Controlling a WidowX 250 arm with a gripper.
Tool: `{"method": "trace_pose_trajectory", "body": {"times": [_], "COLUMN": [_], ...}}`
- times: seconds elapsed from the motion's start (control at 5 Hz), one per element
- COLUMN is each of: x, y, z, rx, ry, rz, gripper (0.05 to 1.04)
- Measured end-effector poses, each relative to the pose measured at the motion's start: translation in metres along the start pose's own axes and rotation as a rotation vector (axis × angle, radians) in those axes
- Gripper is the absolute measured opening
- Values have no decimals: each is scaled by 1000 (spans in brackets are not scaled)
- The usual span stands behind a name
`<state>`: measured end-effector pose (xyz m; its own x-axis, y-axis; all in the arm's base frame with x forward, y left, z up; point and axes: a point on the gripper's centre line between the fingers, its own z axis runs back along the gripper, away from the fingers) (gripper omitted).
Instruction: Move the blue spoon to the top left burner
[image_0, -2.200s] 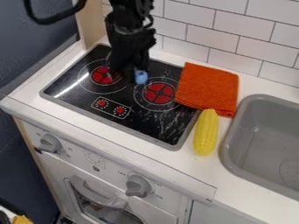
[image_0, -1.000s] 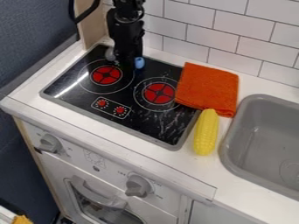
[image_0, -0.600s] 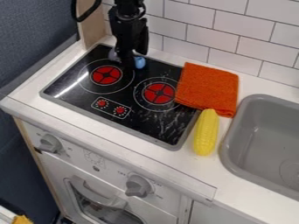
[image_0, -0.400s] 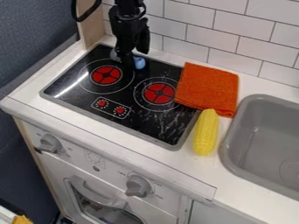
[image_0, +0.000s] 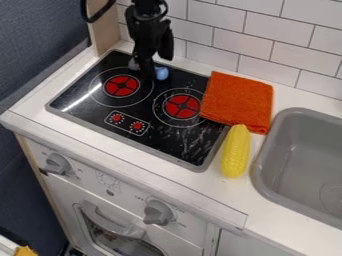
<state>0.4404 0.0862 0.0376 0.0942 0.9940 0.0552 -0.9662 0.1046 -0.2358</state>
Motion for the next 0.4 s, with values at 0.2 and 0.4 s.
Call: {"method": "trace_pose_trajectory", "body": {"times": [0.2,0.4], "x": [5,5], "y": [-7,-7], "z": [27,37], "rx": [-55,-69], "ry": [-15,-20], "rz": [-5,-8], "gripper": [1001,1001]}}
